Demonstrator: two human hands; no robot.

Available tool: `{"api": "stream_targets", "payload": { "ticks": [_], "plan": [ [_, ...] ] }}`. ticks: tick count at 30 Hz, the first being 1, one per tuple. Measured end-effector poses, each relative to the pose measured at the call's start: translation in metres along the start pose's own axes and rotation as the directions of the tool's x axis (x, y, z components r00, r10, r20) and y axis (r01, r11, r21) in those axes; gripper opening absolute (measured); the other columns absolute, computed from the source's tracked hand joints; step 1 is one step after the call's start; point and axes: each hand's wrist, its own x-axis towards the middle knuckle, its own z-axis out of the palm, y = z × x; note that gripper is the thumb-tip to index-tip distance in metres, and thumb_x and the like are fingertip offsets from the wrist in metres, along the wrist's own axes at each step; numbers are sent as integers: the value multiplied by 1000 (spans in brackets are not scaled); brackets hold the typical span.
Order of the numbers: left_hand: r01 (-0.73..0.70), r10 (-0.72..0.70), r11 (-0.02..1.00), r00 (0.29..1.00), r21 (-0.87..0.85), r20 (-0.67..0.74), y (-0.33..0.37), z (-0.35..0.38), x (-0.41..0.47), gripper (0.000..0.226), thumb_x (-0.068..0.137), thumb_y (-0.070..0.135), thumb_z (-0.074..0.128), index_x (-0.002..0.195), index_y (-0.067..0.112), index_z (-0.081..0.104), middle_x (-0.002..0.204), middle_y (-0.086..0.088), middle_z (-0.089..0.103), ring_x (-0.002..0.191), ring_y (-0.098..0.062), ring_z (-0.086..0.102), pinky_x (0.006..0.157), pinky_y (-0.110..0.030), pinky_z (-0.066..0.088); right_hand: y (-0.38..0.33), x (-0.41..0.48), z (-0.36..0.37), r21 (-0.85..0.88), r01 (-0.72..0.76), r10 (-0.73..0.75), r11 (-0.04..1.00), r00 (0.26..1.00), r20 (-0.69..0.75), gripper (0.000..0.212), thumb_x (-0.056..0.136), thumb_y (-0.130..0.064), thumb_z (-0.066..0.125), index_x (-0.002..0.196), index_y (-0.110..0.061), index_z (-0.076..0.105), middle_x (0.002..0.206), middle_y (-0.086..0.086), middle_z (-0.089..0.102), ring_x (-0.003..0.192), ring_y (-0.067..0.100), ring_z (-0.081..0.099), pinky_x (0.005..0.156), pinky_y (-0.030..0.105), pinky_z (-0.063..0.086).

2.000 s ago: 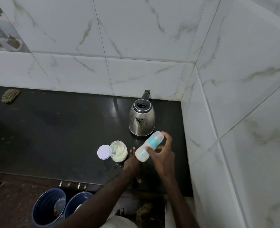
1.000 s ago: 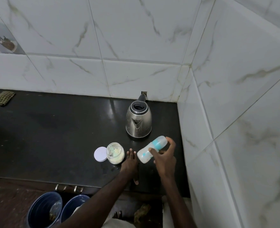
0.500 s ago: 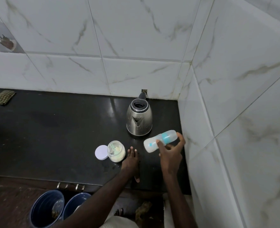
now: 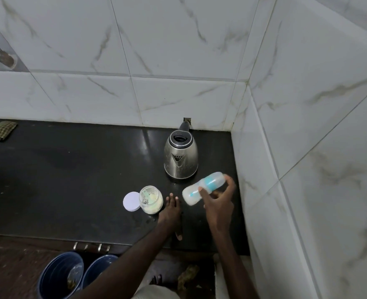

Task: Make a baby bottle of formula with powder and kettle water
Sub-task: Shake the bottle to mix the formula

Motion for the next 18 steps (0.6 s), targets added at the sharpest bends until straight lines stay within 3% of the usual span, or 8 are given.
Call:
{"api": "stream_targets", "payload": {
  "ticks": [1, 3, 6, 8, 12, 14, 16, 18],
  "plan": [
    [-4, 4, 1000, 1000, 9, 6, 0, 0, 0, 151, 58, 32, 97, 161, 1, -9, 166, -27, -17, 156, -41, -9, 126, -45, 12, 4, -1, 1, -62, 7, -2, 998, 997, 81, 84, 82, -34, 86, 145, -44, 32, 135, 5, 66, 103, 19, 73, 83, 31, 64],
    [-9, 8, 1000, 1000, 10, 16, 0, -1, 0, 156, 54, 33, 99, 160, 0, -9, 165, -28, -17, 155, -41, -10, 126, -45, 12, 6, -1, 2, -94, 21, -13, 995, 996, 90, 84, 82, -34, 86, 146, -42, 33, 135, 4, 65, 103, 18, 72, 81, 20, 59],
    [-12, 12, 1000, 1000, -18, 3, -1, -1, -1, 152, 56, 30, 98, 159, -3, -9, 166, -26, -17, 156, -39, -9, 126, -45, 18, -9, 5, 0, 71, -21, 29, 997, 993, -116, 83, 84, -34, 85, 147, -40, 32, 142, 4, 60, 110, 22, 71, 84, 36, 65],
    [-15, 15, 1000, 1000, -19, -9, -1, -2, -2, 148, 60, 30, 97, 159, -3, -9, 166, -26, -16, 156, -39, -8, 126, -45, 19, -12, 6, 0, 95, 9, 7, 995, 987, -163, 83, 85, -33, 84, 148, -39, 31, 143, 4, 60, 111, 22, 71, 86, 34, 64],
    [-13, 13, 1000, 1000, 12, -3, 2, -2, -3, 155, 55, 32, 99, 160, 0, -10, 166, -27, -17, 156, -40, -10, 125, -44, 14, 1, 1, 5, -75, 35, -26, 997, 992, 120, 84, 82, -32, 85, 147, -40, 33, 134, 3, 65, 106, 17, 71, 74, 4, 51],
    [-11, 11, 1000, 1000, 6, -8, 1, -2, -4, 152, 57, 31, 98, 160, -1, -10, 166, -26, -17, 156, -40, -9, 125, -44, 16, 0, 0, 3, -66, 39, -32, 997, 995, 94, 84, 81, -33, 86, 146, -41, 34, 133, 2, 66, 104, 17, 72, 79, 12, 56],
    [-24, 24, 1000, 1000, -4, -9, 0, -3, -3, 145, 63, 29, 95, 160, -2, -9, 166, -26, -17, 156, -39, -9, 125, -45, 18, -6, 4, 0, 32, 0, 2, 999, 998, -60, 82, 83, -34, 85, 146, -41, 34, 136, 3, 65, 104, 19, 73, 83, 31, 64],
    [-20, 20, 1000, 999, -14, -25, 0, -3, -3, 135, 72, 27, 90, 159, -2, -8, 166, -27, -16, 156, -40, -8, 125, -45, 19, -10, 7, -2, 99, -10, 27, 995, 984, -177, 82, 84, -34, 85, 146, -41, 31, 140, 5, 62, 107, 21, 72, 84, 37, 65]
  ]
}}
